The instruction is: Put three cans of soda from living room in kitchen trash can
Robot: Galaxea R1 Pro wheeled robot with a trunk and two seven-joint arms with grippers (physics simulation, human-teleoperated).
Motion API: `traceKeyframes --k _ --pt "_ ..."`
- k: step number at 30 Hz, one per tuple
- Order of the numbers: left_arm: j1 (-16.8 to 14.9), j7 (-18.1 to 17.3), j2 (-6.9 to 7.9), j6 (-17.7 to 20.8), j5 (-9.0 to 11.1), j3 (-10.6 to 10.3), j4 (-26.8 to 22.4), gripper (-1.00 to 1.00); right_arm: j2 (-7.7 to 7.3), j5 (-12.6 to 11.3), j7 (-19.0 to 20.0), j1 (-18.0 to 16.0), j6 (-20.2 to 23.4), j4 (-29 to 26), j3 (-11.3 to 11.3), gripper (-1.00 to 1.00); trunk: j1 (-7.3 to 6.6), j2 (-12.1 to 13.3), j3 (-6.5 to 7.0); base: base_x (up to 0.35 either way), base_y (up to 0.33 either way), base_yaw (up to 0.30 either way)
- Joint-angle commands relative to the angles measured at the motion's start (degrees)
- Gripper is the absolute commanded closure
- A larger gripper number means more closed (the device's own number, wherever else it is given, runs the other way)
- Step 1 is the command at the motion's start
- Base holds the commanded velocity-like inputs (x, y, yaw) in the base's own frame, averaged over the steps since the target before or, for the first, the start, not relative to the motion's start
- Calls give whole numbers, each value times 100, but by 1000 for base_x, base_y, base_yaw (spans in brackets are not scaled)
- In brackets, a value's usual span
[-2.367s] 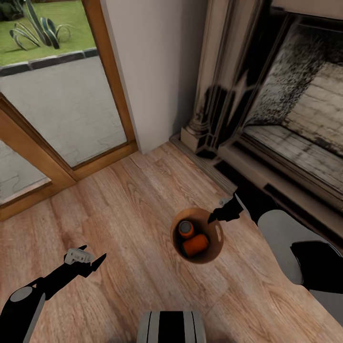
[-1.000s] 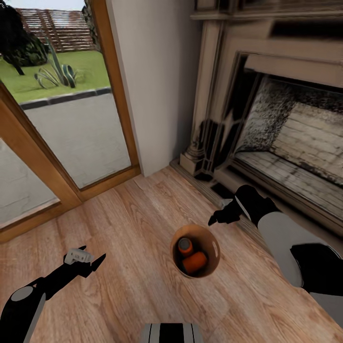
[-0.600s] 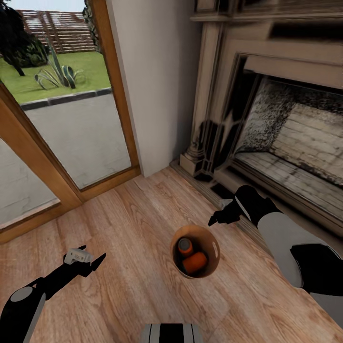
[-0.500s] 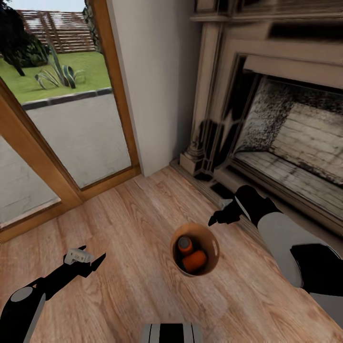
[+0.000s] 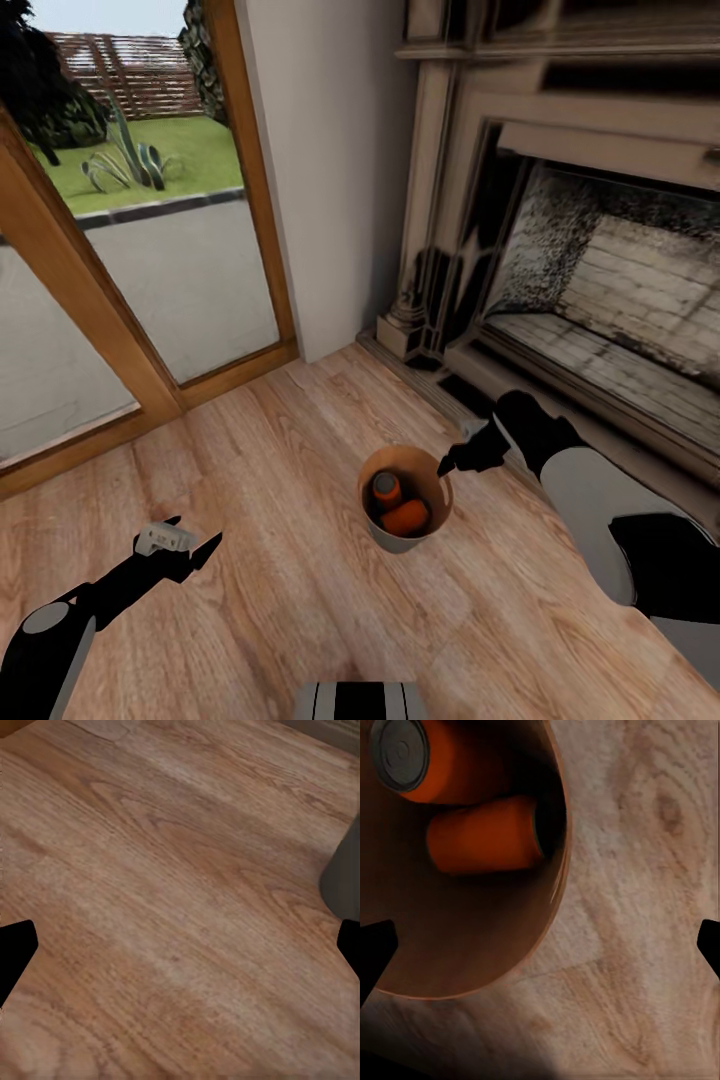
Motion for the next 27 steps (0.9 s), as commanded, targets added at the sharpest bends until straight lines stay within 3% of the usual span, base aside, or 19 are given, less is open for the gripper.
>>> traceKeyframes --k 1,27 --pt "0 0 0 1 -1 0 0 -100 0 2 0 0 0 0 0 -100 -2 2 23 -41 0 0" --pt "0 2 0 49 -29 -4 -1 -100 0 2 -9 26 0 0 -2 -100 -69 36 599 -4 0 0"
